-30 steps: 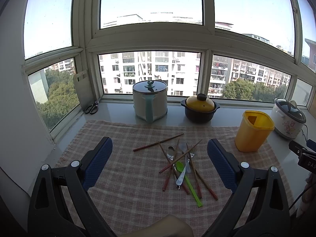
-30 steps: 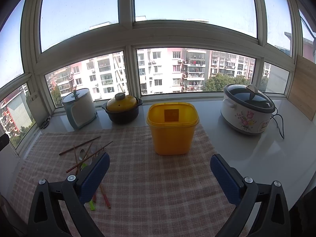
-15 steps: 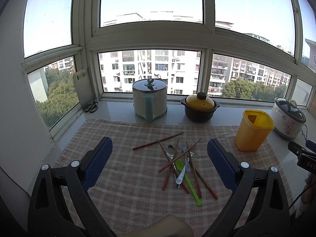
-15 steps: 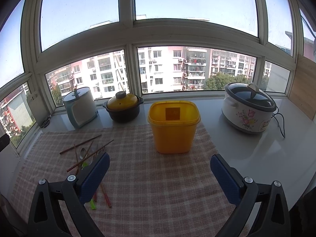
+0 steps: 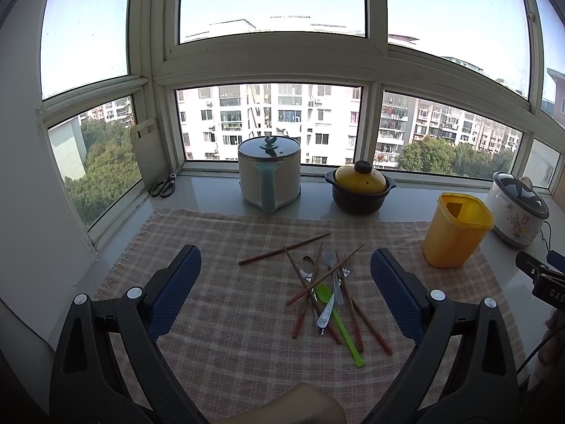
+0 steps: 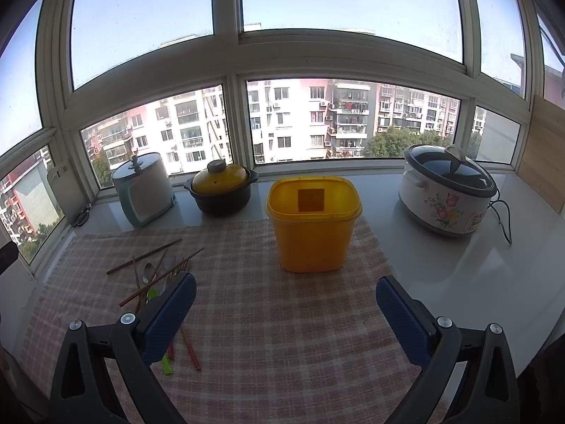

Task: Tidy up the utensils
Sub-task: 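Move the left tool toward the chopstick pile while the right tool also approaches it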

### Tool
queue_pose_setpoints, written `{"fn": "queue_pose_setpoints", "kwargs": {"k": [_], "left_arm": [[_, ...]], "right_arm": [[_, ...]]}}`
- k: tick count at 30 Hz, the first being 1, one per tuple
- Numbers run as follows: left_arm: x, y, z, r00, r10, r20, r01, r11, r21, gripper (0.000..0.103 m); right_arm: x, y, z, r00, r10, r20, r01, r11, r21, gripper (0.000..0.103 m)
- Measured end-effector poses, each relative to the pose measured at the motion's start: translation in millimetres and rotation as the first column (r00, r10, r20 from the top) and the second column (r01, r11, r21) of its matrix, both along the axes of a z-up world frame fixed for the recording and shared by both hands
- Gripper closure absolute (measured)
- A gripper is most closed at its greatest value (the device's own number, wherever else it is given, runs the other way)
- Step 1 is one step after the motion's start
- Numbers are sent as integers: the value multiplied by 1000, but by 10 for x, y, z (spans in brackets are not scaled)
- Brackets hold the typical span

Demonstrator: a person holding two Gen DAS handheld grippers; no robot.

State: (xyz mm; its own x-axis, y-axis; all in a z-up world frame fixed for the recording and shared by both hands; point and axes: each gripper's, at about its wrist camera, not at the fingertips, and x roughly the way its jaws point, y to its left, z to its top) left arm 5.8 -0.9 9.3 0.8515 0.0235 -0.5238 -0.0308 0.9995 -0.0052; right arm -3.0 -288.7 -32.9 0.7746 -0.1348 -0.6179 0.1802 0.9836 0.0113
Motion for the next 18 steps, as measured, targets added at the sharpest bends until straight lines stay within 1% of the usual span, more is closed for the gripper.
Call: {"fn": "queue_pose_setpoints", "kwargs": {"k": [5, 10, 13, 18], "left_arm": [[58, 36, -96, 1000, -6, -29, 6, 1000, 0, 4], [176, 118, -239, 997, -5, -83, 6, 1000, 8, 4], [266, 208, -397, 990, 7, -140, -4, 1000, 17, 4], [389, 395, -673, 973, 21, -231, -16, 1000, 23, 4]], "right_arm": [[32, 20, -32, 1000, -1, -8, 1, 1000, 5, 0], [65, 40, -105, 1000, 4, -25, -4, 1000, 16, 0], [91, 63, -150, 999, 11, -32, -10, 1000, 19, 0], [138, 109, -240, 999, 18, -49, -17, 1000, 24, 0]]}}
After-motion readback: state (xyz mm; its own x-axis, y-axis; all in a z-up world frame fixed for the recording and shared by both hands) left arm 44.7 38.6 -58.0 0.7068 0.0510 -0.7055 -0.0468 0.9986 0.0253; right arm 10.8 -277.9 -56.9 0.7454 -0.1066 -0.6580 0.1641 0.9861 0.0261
